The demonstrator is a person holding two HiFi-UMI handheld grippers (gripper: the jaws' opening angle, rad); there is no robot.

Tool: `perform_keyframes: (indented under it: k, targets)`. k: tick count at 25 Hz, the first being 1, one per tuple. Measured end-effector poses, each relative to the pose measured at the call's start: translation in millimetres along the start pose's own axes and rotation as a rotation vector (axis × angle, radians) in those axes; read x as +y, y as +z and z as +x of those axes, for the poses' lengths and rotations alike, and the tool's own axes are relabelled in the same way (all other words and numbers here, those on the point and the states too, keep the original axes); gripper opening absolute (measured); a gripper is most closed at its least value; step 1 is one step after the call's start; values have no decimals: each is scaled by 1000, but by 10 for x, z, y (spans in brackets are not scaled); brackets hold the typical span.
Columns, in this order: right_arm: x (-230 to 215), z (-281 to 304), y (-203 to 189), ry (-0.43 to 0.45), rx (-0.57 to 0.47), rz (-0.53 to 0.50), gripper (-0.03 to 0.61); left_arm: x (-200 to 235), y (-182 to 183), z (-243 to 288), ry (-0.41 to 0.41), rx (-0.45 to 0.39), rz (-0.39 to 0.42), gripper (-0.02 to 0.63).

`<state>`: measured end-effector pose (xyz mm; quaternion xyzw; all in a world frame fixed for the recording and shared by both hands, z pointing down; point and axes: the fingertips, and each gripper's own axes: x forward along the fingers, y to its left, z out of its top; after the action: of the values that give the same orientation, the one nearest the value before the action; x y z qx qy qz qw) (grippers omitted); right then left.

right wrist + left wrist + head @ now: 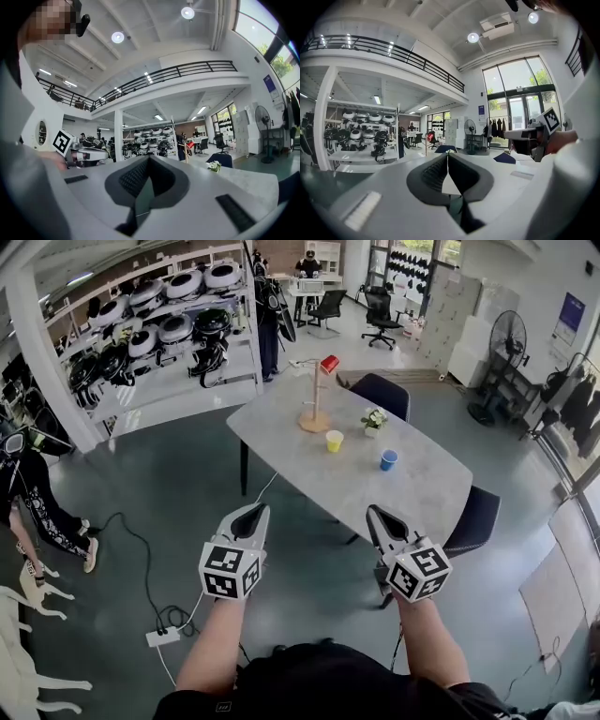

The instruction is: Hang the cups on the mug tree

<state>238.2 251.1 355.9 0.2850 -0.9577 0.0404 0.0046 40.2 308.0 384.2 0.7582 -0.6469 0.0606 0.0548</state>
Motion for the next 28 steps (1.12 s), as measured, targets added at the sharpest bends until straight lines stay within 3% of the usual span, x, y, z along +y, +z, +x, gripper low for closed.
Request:
perform_keyframes:
  k: [7,9,12,13,15,20,28]
  targets:
    - [-51,-28,9,-26,-11,-13,6,-41,-80,4,-20,12,-12,20]
    - [-57,-37,-10,-25,-10,-15,8,-51,-114,17,-22,20,-18,116]
    - [-84,-39,-36,-23,-12,4,13,-56,-136,37,-23,23,-28,164]
    - [-92,-41,-43,-22,-11,10,27,-60,-136,42,-25,22,-30,175]
    - [-102,-46,-58,-20,-6,18,121,-72,-143,55,-28,25,-36,195]
    - [-185,-146,-94,-17,-3,23,197,-167,-177,112,-20,35,-44,254]
    - [-419,-280,-115,-28,-14,52,255,-349,-209,250,-26,63,-48,296]
